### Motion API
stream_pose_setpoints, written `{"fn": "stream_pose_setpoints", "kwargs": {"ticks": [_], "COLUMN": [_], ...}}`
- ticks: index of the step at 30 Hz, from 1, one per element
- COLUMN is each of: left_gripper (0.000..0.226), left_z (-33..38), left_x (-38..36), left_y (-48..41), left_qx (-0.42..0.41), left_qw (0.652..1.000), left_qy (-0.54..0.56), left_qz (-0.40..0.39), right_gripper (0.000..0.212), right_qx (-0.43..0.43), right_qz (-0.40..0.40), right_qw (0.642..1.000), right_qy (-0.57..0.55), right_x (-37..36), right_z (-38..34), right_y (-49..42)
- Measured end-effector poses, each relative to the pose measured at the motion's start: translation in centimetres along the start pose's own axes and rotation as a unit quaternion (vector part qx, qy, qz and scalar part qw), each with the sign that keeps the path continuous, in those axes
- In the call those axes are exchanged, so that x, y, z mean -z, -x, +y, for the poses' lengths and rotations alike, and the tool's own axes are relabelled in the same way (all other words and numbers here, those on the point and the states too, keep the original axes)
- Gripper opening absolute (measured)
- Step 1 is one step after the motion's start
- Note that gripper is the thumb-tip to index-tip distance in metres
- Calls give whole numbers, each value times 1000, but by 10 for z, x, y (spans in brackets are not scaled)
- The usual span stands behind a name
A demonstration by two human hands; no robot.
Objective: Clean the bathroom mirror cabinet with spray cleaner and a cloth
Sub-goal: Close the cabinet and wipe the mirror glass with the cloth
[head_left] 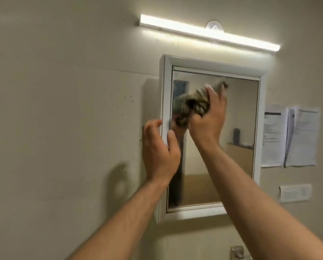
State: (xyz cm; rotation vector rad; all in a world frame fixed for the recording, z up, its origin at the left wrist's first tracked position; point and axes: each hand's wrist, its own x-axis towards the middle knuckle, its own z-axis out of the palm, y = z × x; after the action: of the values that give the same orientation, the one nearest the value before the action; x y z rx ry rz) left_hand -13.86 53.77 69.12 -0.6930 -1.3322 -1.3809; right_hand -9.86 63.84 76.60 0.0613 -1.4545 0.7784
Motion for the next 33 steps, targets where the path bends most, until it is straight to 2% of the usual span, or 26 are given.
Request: {"fn": "stream_pose_setpoints", "kwargs": {"ticks": [2,5,7,10,11,13,16,18,19,21,23,25,27,28,30,32,33], "left_gripper": [38,55,61,68,70,73,75,75,75,75,76,77,77,77,77,77,78], "left_z": [1,-3,-10,-19,-21,-27,-36,-38,-38,-37,-37,-39,-42,-43,-44,-44,-44], "left_x": [-9,-23,-32,-47,-51,-60,-63,-64,-64,-65,-66,-66,-65,-65,-64,-65,-66], "left_y": [-29,-58,-72,-86,-89,-93,-91,-91,-91,-90,-89,-90,-91,-92,-91,-89,-89], "left_qx": [-34,-44,-71,-147,-171,-210,-236,-243,-246,-251,-254,-261,-264,-263,-265,-272,-275], "left_qw": [999,996,991,974,964,945,936,940,941,944,945,945,949,950,950,945,943], "left_qy": [-17,-54,-61,-89,-112,-158,-185,-166,-155,-144,-139,-134,-112,-100,-98,-114,-122], "left_qz": [-6,-62,-93,-146,-167,-193,-183,-175,-171,-161,-151,-142,-134,-132,-133,-139,-141], "right_gripper": [74,69,70,69,68,65,65,68,69,66,60,58,57,57,56,53,51], "right_qx": [96,159,207,303,301,238,42,-41,-29,102,252,316,336,326,251,119,48], "right_qz": [-65,-187,-219,-227,-216,-161,-64,-18,-20,-69,-136,-185,-197,-187,-135,-60,-28], "right_qw": [985,941,922,873,875,908,958,956,953,948,916,889,874,875,901,936,942], "right_qy": [126,233,244,307,312,303,275,290,300,294,280,274,291,307,327,326,331], "right_x": [-26,-54,-54,-29,-18,-1,3,-14,-26,-47,-54,-45,-26,-14,15,48,62], "right_z": [-11,-6,8,35,42,58,67,54,45,31,30,40,56,66,92,120,131], "right_y": [-45,-70,-71,-75,-80,-89,-97,-101,-99,-87,-75,-75,-88,-94,-108,-123,-130]}}
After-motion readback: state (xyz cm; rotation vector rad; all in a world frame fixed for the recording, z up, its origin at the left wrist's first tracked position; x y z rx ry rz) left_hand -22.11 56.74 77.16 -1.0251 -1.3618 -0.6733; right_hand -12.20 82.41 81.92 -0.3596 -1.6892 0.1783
